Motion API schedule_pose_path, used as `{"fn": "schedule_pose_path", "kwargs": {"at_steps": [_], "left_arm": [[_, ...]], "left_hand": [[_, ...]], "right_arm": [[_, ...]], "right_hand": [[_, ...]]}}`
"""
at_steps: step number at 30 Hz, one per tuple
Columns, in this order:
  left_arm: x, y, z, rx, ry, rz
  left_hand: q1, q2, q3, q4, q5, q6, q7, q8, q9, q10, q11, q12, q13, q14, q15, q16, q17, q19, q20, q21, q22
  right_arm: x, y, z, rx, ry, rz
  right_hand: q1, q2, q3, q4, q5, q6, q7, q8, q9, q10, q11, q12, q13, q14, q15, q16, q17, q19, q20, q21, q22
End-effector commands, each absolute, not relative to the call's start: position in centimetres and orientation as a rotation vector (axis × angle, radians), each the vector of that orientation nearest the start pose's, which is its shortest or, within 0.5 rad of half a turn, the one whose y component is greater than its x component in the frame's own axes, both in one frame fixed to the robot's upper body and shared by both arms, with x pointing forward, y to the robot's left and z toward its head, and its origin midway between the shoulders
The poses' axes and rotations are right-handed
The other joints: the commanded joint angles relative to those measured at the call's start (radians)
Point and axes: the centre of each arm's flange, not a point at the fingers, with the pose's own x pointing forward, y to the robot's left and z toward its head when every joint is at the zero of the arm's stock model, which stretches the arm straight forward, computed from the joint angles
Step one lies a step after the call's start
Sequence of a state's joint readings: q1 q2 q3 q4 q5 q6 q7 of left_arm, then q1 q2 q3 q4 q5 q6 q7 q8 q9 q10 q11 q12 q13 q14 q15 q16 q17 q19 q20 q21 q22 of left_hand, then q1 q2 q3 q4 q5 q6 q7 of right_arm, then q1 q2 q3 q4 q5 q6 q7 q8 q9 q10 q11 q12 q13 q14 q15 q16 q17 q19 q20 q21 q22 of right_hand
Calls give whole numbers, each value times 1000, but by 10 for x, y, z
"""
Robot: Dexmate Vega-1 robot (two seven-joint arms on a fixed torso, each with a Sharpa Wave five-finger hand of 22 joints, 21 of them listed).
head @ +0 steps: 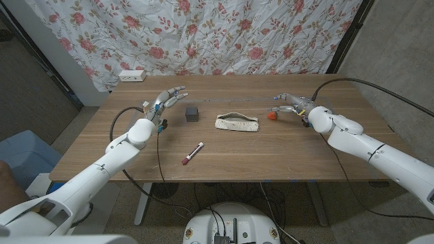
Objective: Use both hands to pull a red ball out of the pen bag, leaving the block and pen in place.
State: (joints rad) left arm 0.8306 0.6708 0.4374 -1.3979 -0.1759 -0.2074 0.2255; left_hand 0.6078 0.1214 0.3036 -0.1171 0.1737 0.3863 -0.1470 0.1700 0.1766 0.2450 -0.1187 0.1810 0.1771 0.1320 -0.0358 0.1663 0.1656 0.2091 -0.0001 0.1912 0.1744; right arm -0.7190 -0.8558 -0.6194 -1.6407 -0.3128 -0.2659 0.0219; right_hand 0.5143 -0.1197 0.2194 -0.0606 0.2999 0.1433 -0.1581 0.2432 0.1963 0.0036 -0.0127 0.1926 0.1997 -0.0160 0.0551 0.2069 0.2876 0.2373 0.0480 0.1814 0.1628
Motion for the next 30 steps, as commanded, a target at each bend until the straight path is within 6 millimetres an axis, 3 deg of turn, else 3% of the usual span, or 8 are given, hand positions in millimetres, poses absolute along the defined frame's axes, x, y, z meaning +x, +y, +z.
{"fn": "schedule_pose_path", "kwargs": {"at_steps": [1, 13, 30], "left_arm": [[649, 324, -19, 461, -650, 16], [660, 322, -31, 383, -660, 11], [659, 313, -40, 238, -700, 29]], "left_hand": [[-23, 7, -1, 12, 1, -17, 4, -3, 3, -16, 5, -1, 2, -10, -34, 6, 5, -12, 1, -5, 2], [-53, 19, 1, 20, 4, -57, 6, -4, 1, -37, 9, -1, 1, -21, -31, 6, 4, -29, -2, -6, 2], [-90, 36, 4, 34, 6, -92, 45, -2, 0, -43, 10, 4, 1, -25, -32, 8, 6, -36, -11, -4, 1]], "right_arm": [[642, -302, 6, -1146, -432, -13], [649, -313, -2, -949, -486, -2], [653, -332, -8, -686, -546, -4]], "right_hand": [[-26, -1, -8, 8, 3, -18, -3, -14, -2, 3, -9, 4, 0, 0, -18, 6, -1, 5, -9, 7, 4], [-69, 9, -23, 26, -4, -34, 3, -32, -9, 36, -8, 13, -4, 14, -35, 12, -7, 15, -16, 8, 4], [-138, 30, -46, 56, -15, 14, 10, -30, -17, 100, -3, 24, -10, 62, -50, 27, -18, 57, -35, 15, 2]]}}
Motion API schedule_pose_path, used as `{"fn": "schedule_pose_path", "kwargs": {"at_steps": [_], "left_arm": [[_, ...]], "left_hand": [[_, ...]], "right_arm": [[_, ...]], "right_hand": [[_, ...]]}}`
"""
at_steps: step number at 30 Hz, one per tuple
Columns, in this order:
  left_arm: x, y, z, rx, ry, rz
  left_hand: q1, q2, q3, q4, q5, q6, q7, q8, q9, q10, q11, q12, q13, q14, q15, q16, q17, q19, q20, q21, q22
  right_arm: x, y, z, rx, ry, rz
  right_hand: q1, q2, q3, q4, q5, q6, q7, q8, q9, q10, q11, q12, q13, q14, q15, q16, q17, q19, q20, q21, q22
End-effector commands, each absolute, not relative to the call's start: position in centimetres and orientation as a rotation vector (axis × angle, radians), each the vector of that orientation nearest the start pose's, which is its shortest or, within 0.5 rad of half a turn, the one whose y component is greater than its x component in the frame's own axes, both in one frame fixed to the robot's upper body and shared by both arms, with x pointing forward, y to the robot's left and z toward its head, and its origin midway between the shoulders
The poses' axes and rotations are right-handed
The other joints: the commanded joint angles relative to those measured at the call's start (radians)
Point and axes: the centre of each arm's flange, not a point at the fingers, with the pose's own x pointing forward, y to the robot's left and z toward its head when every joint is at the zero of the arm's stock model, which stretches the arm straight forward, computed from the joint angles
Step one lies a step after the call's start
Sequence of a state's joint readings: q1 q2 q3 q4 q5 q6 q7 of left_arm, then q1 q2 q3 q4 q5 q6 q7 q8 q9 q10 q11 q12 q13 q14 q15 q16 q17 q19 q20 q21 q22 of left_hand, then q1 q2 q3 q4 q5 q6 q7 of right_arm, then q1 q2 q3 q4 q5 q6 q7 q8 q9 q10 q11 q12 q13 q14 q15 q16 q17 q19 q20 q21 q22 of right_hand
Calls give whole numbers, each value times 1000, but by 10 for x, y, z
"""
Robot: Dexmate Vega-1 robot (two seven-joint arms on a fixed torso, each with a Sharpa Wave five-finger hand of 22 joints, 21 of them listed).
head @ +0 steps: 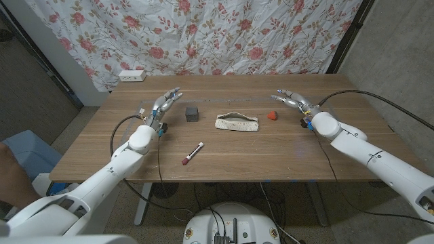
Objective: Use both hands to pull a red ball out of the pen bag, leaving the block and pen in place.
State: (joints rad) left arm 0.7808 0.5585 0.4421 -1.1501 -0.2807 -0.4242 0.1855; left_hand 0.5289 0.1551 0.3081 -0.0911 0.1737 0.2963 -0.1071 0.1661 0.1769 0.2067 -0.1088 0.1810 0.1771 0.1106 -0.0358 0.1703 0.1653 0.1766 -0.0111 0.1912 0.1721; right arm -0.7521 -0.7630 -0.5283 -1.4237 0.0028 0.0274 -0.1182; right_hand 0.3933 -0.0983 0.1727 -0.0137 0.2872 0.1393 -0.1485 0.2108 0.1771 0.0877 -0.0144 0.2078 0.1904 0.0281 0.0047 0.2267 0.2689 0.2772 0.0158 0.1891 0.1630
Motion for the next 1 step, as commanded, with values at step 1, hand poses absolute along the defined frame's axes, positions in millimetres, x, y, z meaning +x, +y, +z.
{"fn": "schedule_pose_path", "kwargs": {"at_steps": [1], "left_arm": [[659, 312, -40, 229, -699, 32]], "left_hand": [[-13, 4, 0, 9, 6, -4, 6, 2, 0, -5, 1, 4, 1, -4, -31, 4, 6, -3, 0, -3, 4]], "right_arm": [[653, -333, -8, -678, -550, 0]], "right_hand": [[-21, 11, 0, 11, -3, 24, 1, 3, 2, 21, 0, 10, -1, 18, 1, 7, 0, 17, -3, 6, 2]]}}
